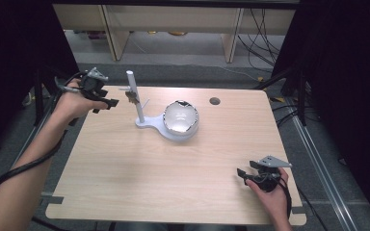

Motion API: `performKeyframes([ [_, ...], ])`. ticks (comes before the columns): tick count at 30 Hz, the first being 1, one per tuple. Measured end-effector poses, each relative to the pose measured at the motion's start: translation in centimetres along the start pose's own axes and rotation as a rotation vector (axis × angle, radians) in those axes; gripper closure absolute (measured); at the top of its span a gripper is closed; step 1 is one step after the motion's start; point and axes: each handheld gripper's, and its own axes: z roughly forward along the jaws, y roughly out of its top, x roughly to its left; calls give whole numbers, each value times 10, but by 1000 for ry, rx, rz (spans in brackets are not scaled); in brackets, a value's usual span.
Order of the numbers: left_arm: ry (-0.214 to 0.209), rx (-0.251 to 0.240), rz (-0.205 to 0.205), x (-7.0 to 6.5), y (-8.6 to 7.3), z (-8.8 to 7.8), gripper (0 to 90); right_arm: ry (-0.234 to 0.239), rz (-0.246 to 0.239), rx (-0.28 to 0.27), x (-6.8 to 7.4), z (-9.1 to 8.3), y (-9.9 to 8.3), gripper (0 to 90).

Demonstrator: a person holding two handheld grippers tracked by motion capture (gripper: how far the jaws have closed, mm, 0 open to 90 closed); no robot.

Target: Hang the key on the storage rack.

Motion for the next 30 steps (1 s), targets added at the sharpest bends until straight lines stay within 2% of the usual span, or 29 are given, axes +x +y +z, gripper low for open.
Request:
performKeyframes([
  [2, 14, -61, -9, -4, -9, -5, 376, 3, 0, 0, 0, 0, 0, 342],
  [3, 15, -68, -3, -5, -12, -7, 362, 1, 4, -5, 0, 0, 0, 341],
  [6, 20, -137, -24, -12, -26, -10, 334, 12, 14, -12, 0, -1, 0, 341],
  [7, 24, -154, -25, -15, -32, -12, 328, 1, 6, -11, -1, 0, -1, 341],
  [8, 29, -191, -4, -15, -34, -11, 323, -3, 5, -8, -1, 0, -1, 341],
  [9, 23, -207, -40, -21, -39, -12, 320, -11, -3, 2, -1, -2, 0, 342],
  [10, 25, -221, -59, -25, -44, -13, 320, -6, 3, 3, -1, -2, 0, 342],
  [11, 34, -217, -50, -26, -47, -15, 315, 12, 23, 1, 0, -1, 0, 342],
  [12, 30, -236, -63, -28, -49, -15, 315, 17, 31, 4, 1, -1, 0, 341],
  [14, 39, -255, -64, -32, -56, -17, 315, 8, 18, -10, 0, -1, -1, 341],
  [17, 44, -271, -69, -36, -64, -19, 316, 12, 22, -6, 0, -1, -1, 341],
  [19, 36, -275, -74, -39, -69, -19, 316, 12, 22, -6, 0, -1, -1, 341],
  [20, 48, -277, -68, -40, -71, -20, 316, 13, 23, -6, 0, -1, -1, 342],
  [21, 37, -285, -75, -42, -73, -19, 316, 12, 22, -6, 0, -1, -1, 342],
  [23, 51, -296, -74, -46, -78, -21, 318, 6, 17, -6, 0, -2, 0, 342],
  [26, 64, -299, -73, -50, -86, -22, 323, 2, 14, -9, -1, -2, -1, 342],
  [28, 49, -301, -87, -54, -91, -21, 325, 2, 17, -18, 0, -1, -1, 341],
  [30, 54, -301, -96, -58, -96, -22, 325, 5, 17, -14, 0, -2, -1, 342],
])
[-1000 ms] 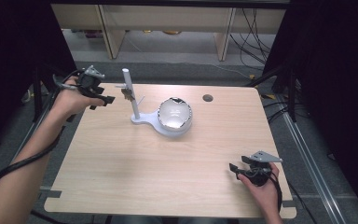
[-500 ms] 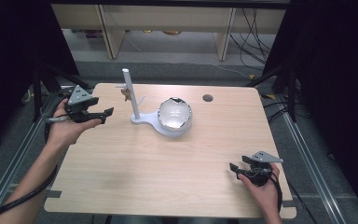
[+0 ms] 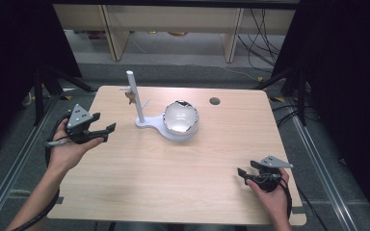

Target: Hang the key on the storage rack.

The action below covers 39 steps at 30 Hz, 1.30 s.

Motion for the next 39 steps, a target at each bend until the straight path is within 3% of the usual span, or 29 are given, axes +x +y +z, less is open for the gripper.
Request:
performKeyframes([
  [2, 3, 3, -3, -3, -6, -2, 324, 0, 0, -1, 0, 0, 0, 342],
  [3, -2, 1, -4, -4, -9, -2, 323, 0, 36, 9, 3, -1, 0, 341],
  [8, -3, 10, -16, -9, -23, -7, 317, 3, 55, 14, 4, -1, -1, 342],
  [20, 10, 9, -56, -19, -55, -17, 314, 0, 46, 11, 3, -2, -1, 342],
  [23, 12, 11, -65, -20, -61, -18, 314, -5, 5, -9, 0, -1, 0, 342],
  [33, 43, 16, -114, -22, -88, -22, 315, -3, 5, -10, -1, -1, 0, 342],
  [39, 54, 15, -147, -26, -115, -18, 317, 0, 8, -14, -1, -1, -1, 341],
])
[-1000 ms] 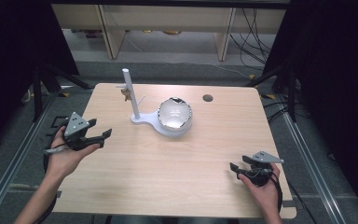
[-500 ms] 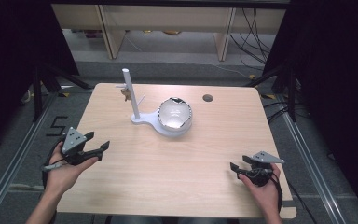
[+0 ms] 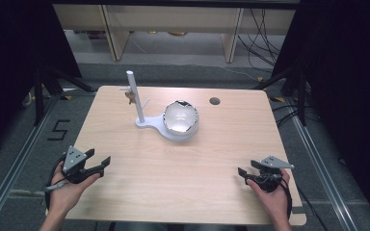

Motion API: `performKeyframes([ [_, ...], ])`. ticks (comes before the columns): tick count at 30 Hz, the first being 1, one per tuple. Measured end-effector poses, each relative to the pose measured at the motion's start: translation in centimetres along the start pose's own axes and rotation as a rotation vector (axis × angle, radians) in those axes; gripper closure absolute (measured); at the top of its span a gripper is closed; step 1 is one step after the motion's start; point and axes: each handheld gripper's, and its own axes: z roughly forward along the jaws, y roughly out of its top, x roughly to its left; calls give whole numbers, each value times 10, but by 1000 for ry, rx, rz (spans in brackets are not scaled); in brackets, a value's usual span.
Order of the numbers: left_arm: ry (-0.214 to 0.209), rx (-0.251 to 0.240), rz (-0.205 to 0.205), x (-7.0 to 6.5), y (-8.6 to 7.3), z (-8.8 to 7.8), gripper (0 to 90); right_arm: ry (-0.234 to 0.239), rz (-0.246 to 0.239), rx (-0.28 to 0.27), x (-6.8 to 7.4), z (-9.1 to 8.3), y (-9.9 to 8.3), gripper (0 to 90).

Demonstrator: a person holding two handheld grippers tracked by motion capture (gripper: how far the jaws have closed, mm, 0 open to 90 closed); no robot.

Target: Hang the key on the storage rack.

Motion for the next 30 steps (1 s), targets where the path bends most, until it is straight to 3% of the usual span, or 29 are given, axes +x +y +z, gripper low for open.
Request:
performKeyframes([
  [11, 44, -22, -55, -2, -40, 15, 317, -1, -4, 0, 0, 0, 0, 340],
  [20, 96, -80, 11, -11, -42, 12, 329, 11, 15, 0, 1, 0, 0, 337],
  [23, 105, -81, 29, -13, -42, 11, 333, 2, -5, -1, 0, 0, 0, 336],
  [30, 107, -85, 30, -14, -42, 12, 338, 8, 18, -5, 1, 0, -1, 335],
])
